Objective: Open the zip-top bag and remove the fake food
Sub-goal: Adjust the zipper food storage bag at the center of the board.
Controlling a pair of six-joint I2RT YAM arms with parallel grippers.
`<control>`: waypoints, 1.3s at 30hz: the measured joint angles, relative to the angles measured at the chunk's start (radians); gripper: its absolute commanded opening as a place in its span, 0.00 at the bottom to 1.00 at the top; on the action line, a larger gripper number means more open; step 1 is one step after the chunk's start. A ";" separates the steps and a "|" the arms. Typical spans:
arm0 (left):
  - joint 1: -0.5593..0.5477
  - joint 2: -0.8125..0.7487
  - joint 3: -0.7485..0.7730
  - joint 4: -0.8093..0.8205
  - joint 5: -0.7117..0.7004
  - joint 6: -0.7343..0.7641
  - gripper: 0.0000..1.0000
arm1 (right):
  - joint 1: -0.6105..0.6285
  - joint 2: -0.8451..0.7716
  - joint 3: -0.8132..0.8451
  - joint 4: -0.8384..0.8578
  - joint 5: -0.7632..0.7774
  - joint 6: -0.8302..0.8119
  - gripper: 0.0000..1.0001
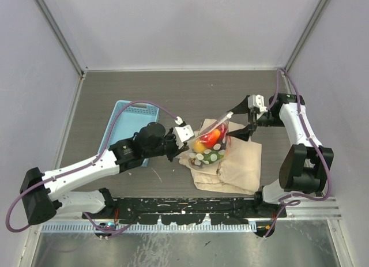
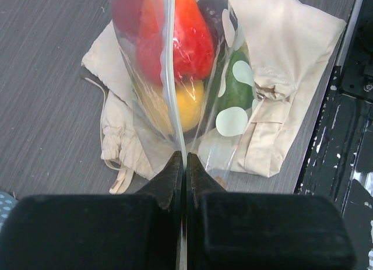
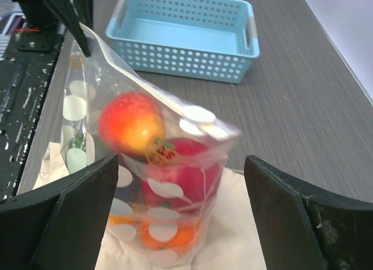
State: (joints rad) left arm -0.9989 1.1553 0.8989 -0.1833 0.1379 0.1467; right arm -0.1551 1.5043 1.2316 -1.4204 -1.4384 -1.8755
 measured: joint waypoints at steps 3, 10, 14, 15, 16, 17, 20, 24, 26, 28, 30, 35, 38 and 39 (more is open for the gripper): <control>0.000 -0.010 -0.007 0.003 0.005 0.000 0.00 | 0.045 0.003 0.002 -0.013 -0.015 -0.019 0.79; 0.000 -0.036 -0.025 0.009 0.010 -0.001 0.00 | 0.067 0.061 0.027 -0.025 -0.029 -0.012 0.48; 0.000 -0.043 -0.034 0.015 0.010 -0.003 0.00 | 0.067 0.066 0.027 -0.027 -0.033 -0.006 0.28; 0.000 -0.043 -0.034 0.015 0.010 -0.003 0.00 | 0.067 0.066 0.027 -0.028 -0.034 -0.006 0.24; 0.000 -0.043 -0.034 0.015 0.010 -0.003 0.00 | 0.068 0.066 0.027 -0.029 -0.035 -0.003 0.20; 0.000 -0.043 -0.034 0.016 0.009 -0.003 0.00 | 0.068 0.065 0.027 -0.029 -0.036 0.000 0.16; 0.000 -0.043 -0.034 0.018 0.005 -0.005 0.05 | 0.068 0.055 0.027 -0.029 -0.039 0.008 0.05; 0.003 -0.054 -0.035 0.022 -0.028 -0.018 0.65 | 0.068 0.013 0.028 -0.029 -0.039 0.048 0.01; 0.008 -0.067 -0.037 0.025 -0.048 -0.033 0.93 | 0.068 -0.007 0.040 -0.032 -0.037 0.080 0.01; 0.019 -0.082 -0.037 0.031 -0.064 -0.060 0.98 | 0.068 -0.019 0.077 -0.035 -0.032 0.129 0.01; 0.027 -0.099 -0.032 0.028 -0.077 -0.082 0.98 | 0.065 -0.026 0.128 -0.036 -0.027 0.184 0.01; 0.035 -0.110 0.070 0.006 -0.097 -0.087 0.98 | 0.059 -0.057 0.206 -0.014 -0.002 0.350 0.01; 0.027 -0.093 0.180 0.009 -0.097 -0.087 0.98 | 0.059 -0.091 0.207 0.081 0.048 0.542 0.01; 0.020 -0.078 0.216 0.016 -0.097 -0.085 0.98 | 0.059 -0.112 0.191 0.154 0.075 0.646 0.01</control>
State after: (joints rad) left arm -0.9791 1.0771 1.1149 -0.1677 0.0406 0.0616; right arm -0.0959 1.3926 1.4227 -1.2659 -1.3632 -1.2293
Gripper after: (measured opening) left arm 0.980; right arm 0.033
